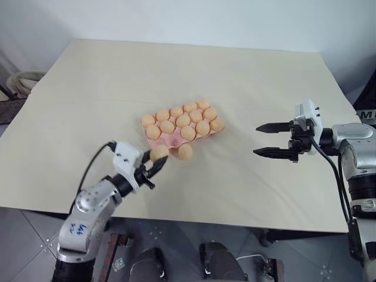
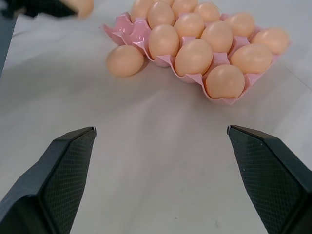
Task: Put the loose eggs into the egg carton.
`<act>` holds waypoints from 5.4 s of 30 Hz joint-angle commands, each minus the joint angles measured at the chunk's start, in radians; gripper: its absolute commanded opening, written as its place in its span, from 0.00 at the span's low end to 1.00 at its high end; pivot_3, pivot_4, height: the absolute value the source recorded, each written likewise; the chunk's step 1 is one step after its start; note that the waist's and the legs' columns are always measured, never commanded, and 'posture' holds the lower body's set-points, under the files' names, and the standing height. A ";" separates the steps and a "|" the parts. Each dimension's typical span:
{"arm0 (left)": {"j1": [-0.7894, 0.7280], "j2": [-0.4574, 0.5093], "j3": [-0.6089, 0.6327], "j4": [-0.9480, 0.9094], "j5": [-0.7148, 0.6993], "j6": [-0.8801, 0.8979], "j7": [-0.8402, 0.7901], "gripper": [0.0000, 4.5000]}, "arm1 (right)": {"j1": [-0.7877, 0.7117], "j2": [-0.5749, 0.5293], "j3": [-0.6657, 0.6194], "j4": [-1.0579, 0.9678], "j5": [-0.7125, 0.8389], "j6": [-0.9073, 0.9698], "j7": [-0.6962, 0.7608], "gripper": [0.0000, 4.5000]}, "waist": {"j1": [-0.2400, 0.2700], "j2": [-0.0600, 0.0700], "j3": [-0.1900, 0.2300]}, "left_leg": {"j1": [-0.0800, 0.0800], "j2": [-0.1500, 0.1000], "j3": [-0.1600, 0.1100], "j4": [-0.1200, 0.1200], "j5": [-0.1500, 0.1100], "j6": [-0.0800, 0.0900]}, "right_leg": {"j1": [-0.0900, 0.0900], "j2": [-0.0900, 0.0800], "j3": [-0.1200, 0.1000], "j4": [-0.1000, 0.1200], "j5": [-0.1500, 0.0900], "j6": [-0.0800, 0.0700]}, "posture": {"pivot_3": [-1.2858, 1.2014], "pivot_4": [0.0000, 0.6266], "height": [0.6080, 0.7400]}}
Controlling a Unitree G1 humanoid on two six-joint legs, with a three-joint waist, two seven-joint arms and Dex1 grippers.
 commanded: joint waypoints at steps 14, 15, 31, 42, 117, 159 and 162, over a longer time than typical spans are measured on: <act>-0.356 -0.008 -0.148 0.462 0.073 -0.150 -0.152 0.33 | 0.046 -0.038 -0.061 -0.080 0.023 0.014 -0.037 1.00 | 0.022 0.000 0.000 | -0.001 0.000 0.003 -0.002 0.000 -0.001 | -0.003 0.001 -0.004 -0.001 0.000 0.001 | 0.52 0.24 1.00; -0.368 -0.012 -0.155 0.478 0.075 -0.152 -0.160 0.33 | 0.053 -0.040 -0.066 -0.088 0.025 0.018 -0.039 1.00 | 0.022 0.000 0.000 | -0.001 0.000 0.003 -0.002 0.000 -0.001 | -0.003 0.001 -0.004 -0.001 0.000 0.001 | 0.52 0.24 1.00; -0.481 -0.049 -0.192 0.666 0.145 -0.167 -0.186 0.77 | 0.125 -0.058 -0.110 -0.169 0.037 0.058 -0.078 1.00 | 0.021 0.000 0.000 | -0.001 0.001 0.004 0.000 0.000 -0.001 | -0.004 0.001 -0.004 0.003 0.000 0.001 | 0.52 0.24 1.00; -0.450 -0.025 -0.169 0.493 0.095 -0.090 -0.211 0.99 | 0.110 -0.044 -0.100 -0.163 0.036 0.058 -0.084 1.00 | 0.022 0.000 0.000 | -0.001 0.001 0.003 0.002 0.000 0.000 | -0.004 0.001 -0.003 0.004 0.000 0.001 | 0.52 0.24 1.00; -0.171 -0.291 -0.328 0.233 0.241 0.031 0.190 0.99 | 0.060 -0.111 -0.110 -0.013 0.063 -0.041 0.063 1.00 | 0.023 0.003 0.000 | 0.000 0.000 -0.001 0.003 -0.004 0.002 | 0.005 0.001 -0.001 -0.007 0.003 0.003 | 0.52 0.24 1.00; -0.146 -0.132 -0.139 -0.073 0.080 0.219 0.045 0.27 | 0.071 -0.109 -0.108 -0.030 0.058 -0.019 0.028 1.00 | 0.023 0.003 0.000 | 0.001 0.000 -0.008 0.003 -0.004 0.002 | 0.010 0.001 -0.004 -0.010 0.003 0.003 | 0.52 0.24 1.00; -0.155 -0.068 -0.048 -0.046 0.072 0.230 0.051 0.27 | 0.062 -0.105 -0.103 -0.018 0.053 -0.023 0.029 1.00 | 0.024 0.003 0.001 | 0.001 0.000 -0.008 0.004 -0.004 0.002 | 0.010 0.001 -0.004 -0.009 0.003 0.003 | 0.52 0.24 1.00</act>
